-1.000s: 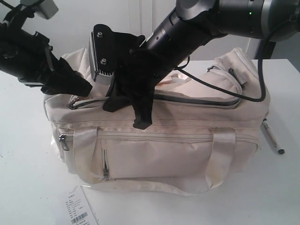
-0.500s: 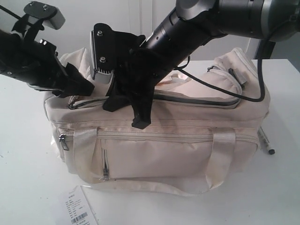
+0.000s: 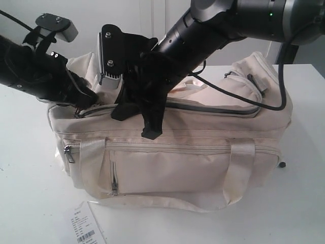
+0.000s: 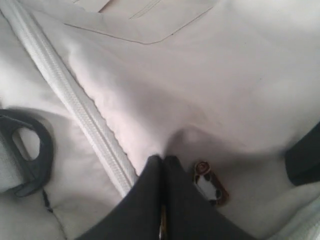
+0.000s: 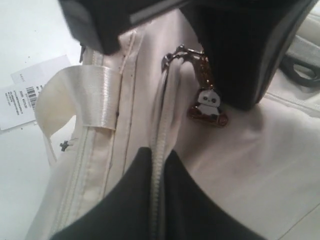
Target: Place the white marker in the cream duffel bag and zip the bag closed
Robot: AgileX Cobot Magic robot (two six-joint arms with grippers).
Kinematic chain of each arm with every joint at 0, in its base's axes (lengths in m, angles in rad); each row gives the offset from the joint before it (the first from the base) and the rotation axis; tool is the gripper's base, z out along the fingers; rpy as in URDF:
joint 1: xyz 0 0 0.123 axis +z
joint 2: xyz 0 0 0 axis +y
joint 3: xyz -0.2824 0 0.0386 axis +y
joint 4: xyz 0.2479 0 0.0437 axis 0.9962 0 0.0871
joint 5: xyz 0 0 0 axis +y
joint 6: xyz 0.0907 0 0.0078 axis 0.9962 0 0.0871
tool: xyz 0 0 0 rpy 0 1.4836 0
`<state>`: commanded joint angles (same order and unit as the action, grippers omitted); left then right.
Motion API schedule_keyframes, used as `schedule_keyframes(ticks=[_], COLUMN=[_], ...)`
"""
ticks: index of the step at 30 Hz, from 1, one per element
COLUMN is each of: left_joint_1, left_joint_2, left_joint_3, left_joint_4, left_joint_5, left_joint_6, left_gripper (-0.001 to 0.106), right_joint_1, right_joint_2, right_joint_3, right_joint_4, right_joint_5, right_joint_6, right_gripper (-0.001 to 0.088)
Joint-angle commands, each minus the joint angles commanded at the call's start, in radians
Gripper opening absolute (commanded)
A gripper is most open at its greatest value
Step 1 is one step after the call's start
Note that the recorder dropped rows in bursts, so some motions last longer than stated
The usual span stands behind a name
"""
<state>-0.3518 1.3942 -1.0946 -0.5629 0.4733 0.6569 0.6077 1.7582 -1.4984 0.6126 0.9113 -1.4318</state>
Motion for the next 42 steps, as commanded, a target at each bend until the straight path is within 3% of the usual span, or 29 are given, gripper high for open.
schedule_keyframes(ticks=[5, 10, 14, 18, 24, 30, 33, 37, 42], left_joint_1=[0.014, 0.127, 0.178, 0.18, 0.18, 0.18, 0.18, 0.18, 0.18], left_joint_2=[-0.071, -0.08, -0.08, -0.08, -0.08, -0.08, -0.078, -0.078, -0.078], left_joint_3=[0.0, 0.0, 0.0, 0.0, 0.0, 0.0, 0.0, 0.0, 0.0], left_joint_4=[0.063, 0.063, 0.063, -0.016, -0.022, -0.027, -0.027, -0.034, -0.034], left_joint_5=[-0.058, -0.1, -0.105, -0.098, -0.042, 0.008, 0.02, 0.024, 0.029], left_joint_6=[-0.027, -0.044, -0.111, -0.161, -0.054, -0.053, -0.06, -0.066, -0.082], left_gripper=[0.0, 0.0, 0.0, 0.0, 0.0, 0.001, 0.008, 0.029, 0.033], right_joint_1=[0.0, 0.0, 0.0, 0.0, 0.0, 0.0, 0.0, 0.0, 0.0], right_joint_2=[-0.035, -0.034, -0.034, -0.013, -0.002, -0.002, -0.002, -0.002, -0.002], right_joint_3=[0.0, 0.0, 0.0, 0.002, 0.002, 0.002, 0.002, 0.002, 0.002], right_joint_4=[0.004, -0.007, -0.07, -0.075, -0.073, -0.071, -0.071, -0.07, -0.07], right_joint_5=[-0.009, 0.014, 0.075, 0.149, 0.074, 0.07, 0.07, 0.07, 0.07], right_joint_6=[0.0, -0.008, -0.03, -0.04, 0.005, 0.023, 0.023, 0.039, 0.053], right_gripper=[0.0, 0.0, 0.0, 0.0, 0.0, 0.0, 0.0, 0.0, 0.0])
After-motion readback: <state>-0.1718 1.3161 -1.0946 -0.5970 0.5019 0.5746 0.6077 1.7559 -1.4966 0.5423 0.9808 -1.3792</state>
